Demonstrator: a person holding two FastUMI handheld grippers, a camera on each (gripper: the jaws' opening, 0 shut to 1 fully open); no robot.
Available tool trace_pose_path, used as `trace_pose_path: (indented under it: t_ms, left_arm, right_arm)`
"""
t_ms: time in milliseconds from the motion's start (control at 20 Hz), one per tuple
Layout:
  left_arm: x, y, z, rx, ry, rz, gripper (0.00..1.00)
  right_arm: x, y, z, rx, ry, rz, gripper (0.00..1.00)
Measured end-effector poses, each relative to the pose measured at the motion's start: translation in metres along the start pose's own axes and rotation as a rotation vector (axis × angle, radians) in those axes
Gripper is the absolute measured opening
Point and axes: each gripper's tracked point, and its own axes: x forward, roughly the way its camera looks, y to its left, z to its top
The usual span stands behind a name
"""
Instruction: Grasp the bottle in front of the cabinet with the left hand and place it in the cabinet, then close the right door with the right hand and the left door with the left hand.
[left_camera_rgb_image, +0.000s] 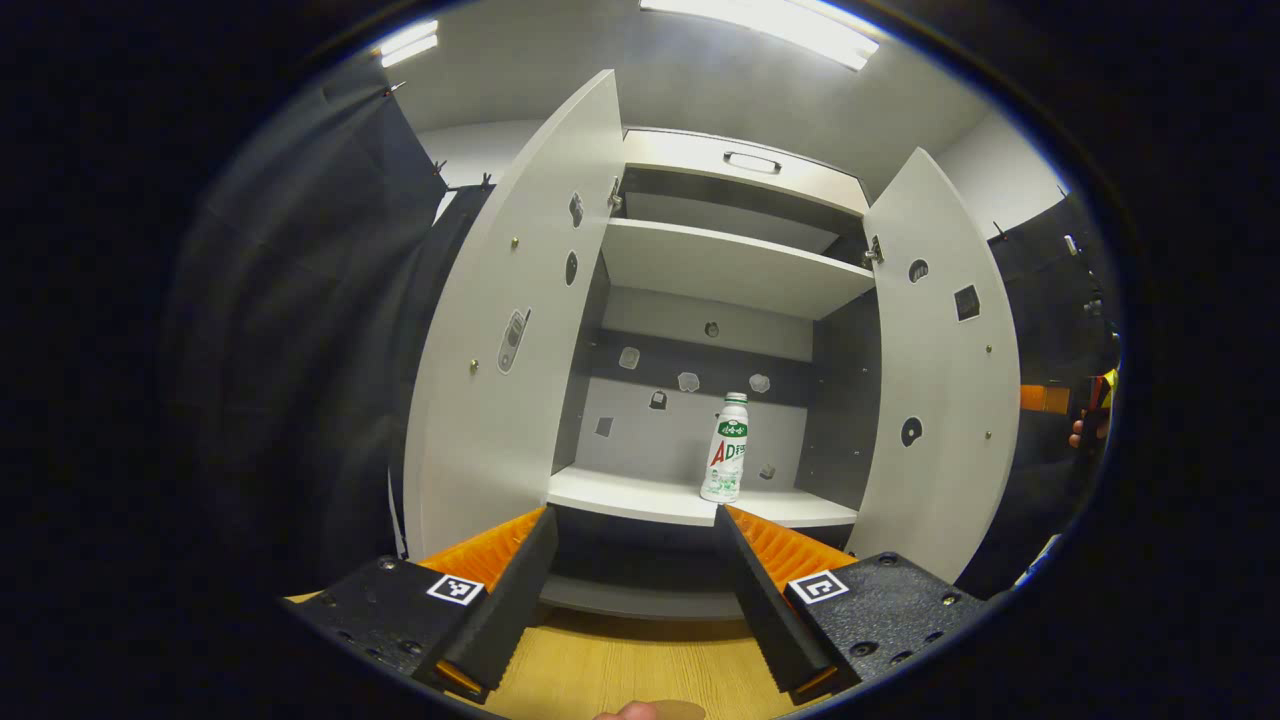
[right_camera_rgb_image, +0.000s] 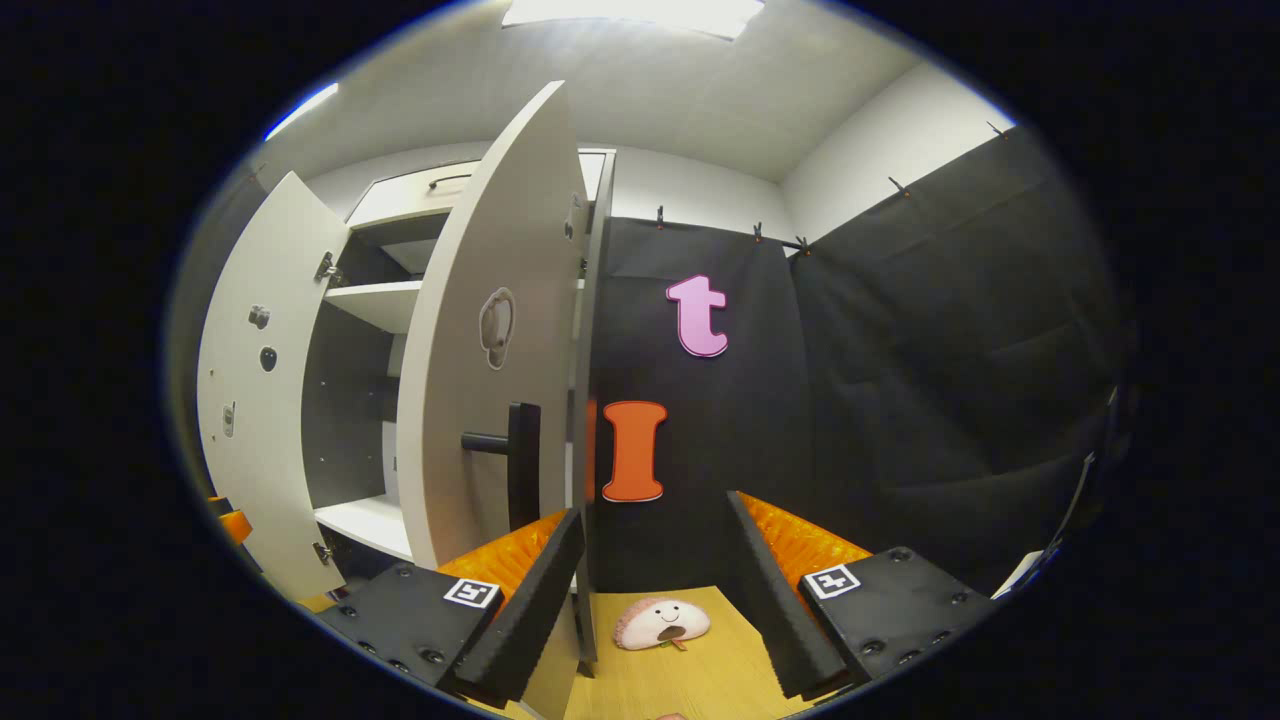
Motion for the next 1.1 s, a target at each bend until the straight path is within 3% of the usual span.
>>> trace_pose_path:
  t_ms: [600, 1100]
  left_arm:
    - [-0.018, 0.03, 0.011, 0.033, -0.012, 0.042, 0.96]
    - [-0.037, 0.055, 0.016, 0.022, -0.031, 0.118, 0.96]
  right_arm:
    - [0.011, 0.085, -0.002, 0.029, -0.029, 0.136, 0.95]
    - [0.021, 0.164, -0.006, -0.011, -0.005, 0.3, 0.95]
